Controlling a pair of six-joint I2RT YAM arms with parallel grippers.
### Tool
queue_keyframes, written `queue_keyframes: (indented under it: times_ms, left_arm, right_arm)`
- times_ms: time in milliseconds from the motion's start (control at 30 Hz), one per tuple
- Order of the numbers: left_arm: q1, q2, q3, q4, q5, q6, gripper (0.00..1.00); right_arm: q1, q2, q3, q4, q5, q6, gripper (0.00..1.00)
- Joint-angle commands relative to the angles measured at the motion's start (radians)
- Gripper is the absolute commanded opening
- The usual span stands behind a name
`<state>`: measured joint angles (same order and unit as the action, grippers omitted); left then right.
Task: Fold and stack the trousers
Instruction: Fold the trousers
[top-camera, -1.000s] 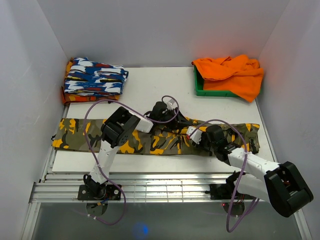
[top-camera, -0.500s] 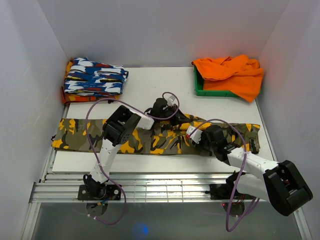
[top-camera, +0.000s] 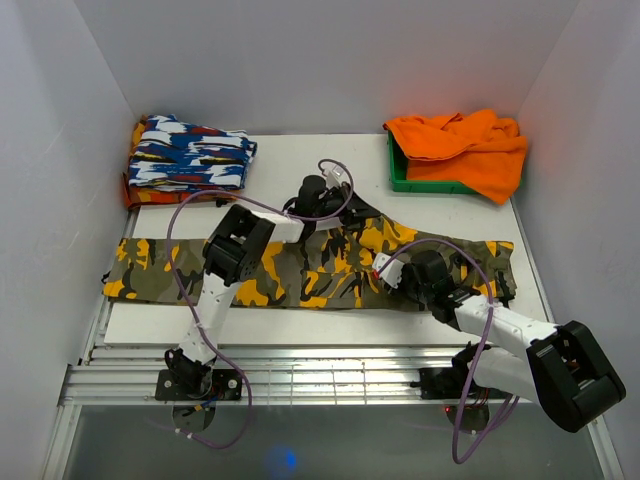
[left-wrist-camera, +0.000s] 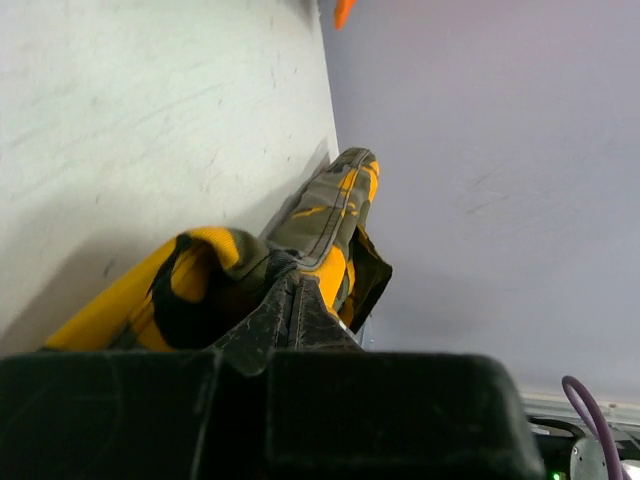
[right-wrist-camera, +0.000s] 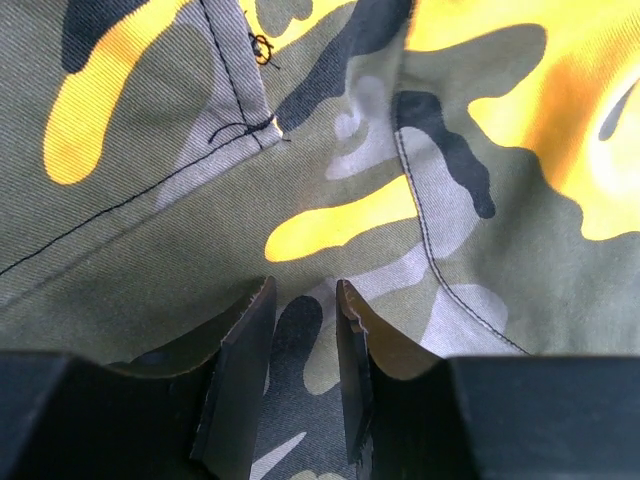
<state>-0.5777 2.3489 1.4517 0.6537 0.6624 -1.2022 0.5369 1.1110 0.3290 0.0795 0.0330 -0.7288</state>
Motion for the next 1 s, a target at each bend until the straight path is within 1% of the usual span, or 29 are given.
queue_keyframes:
  times_ms: [0,133,200,333,367,433,467,500,533,567,600,633,667,700,733,767,800,833,867,900,933,967]
  left_arm:
    - [0.016,0.024,0.100,0.053,-0.006,0.065,0.00]
    - [0.015,0.104,0.197,0.054,0.019,0.099,0.00]
    - [0.015,0.130,0.245,0.054,0.026,0.111,0.00]
    - [0.016,0.171,0.280,0.049,0.026,0.151,0.00]
    - [0.018,0.182,0.282,0.046,0.019,0.162,0.11]
    - [0.021,0.190,0.302,0.022,0.017,0.202,0.28]
    - [0.029,0.190,0.308,0.012,0.008,0.216,0.44]
    - [0.032,0.190,0.318,-0.005,0.003,0.233,0.54]
    - [0.044,0.190,0.353,-0.058,0.002,0.278,0.63]
    - [0.052,0.191,0.374,-0.083,0.002,0.302,0.70]
    - [0.059,0.184,0.393,-0.109,0.002,0.325,0.79]
    - [0.081,0.175,0.421,-0.162,0.000,0.351,0.84]
    - [0.091,0.158,0.427,-0.184,-0.004,0.407,0.89]
    - [0.102,0.138,0.427,-0.206,-0.021,0.443,0.98]
    - [0.125,0.091,0.429,-0.251,-0.024,0.481,0.98]
    - [0.137,0.063,0.426,-0.275,-0.027,0.565,0.98]
    - [0.148,0.032,0.421,-0.301,-0.036,0.607,0.98]
    - [0.174,-0.032,0.412,-0.351,-0.037,0.645,0.98]
    - [0.189,-0.065,0.397,-0.382,-0.032,0.706,0.98]
    - [0.205,-0.095,0.389,-0.422,-0.021,0.736,0.98]
    - [0.235,-0.164,0.380,-0.515,-0.026,0.765,0.98]
    - [0.252,-0.201,0.356,-0.566,-0.027,0.801,0.98]
  right_arm:
    - [0.000,0.006,-0.033,-0.127,-0.022,-0.009,0.38]
    - [0.001,0.009,-0.030,-0.142,-0.022,-0.014,0.37]
    - [0.000,0.012,-0.025,-0.149,-0.054,-0.014,0.37]
    - [0.001,0.018,-0.015,-0.168,-0.068,-0.015,0.37]
    - [0.000,0.018,-0.013,-0.176,-0.071,-0.015,0.36]
    - [0.000,0.015,-0.004,-0.184,-0.077,-0.015,0.37]
    - [0.000,0.013,0.001,-0.187,-0.076,-0.011,0.37]
    - [0.000,0.012,0.005,-0.193,-0.070,-0.004,0.38]
    - [0.000,0.009,0.013,-0.198,-0.067,-0.001,0.40]
    - [0.000,0.006,0.033,-0.205,-0.065,0.008,0.41]
    - [0.000,0.003,0.047,-0.221,-0.064,0.023,0.43]
    - [0.000,-0.002,0.060,-0.224,-0.059,0.032,0.45]
    - [-0.005,-0.007,0.074,-0.227,-0.058,0.045,0.49]
    - [-0.012,-0.008,0.109,-0.230,-0.059,0.063,0.52]
    - [-0.020,-0.013,0.128,-0.240,-0.062,0.074,0.55]
    - [-0.026,-0.011,0.149,-0.247,-0.065,0.081,0.62]
    - [-0.050,-0.011,0.192,-0.253,-0.083,0.095,0.66]
    - [-0.064,-0.008,0.218,-0.274,-0.096,0.101,0.70]
    - [-0.098,-0.004,0.244,-0.288,-0.111,0.109,0.73]
    - [-0.115,0.003,0.307,-0.303,-0.146,0.115,0.76]
    - [-0.135,0.025,0.343,-0.323,-0.165,0.129,0.78]
    - [-0.156,0.042,0.381,-0.374,-0.191,0.135,0.83]
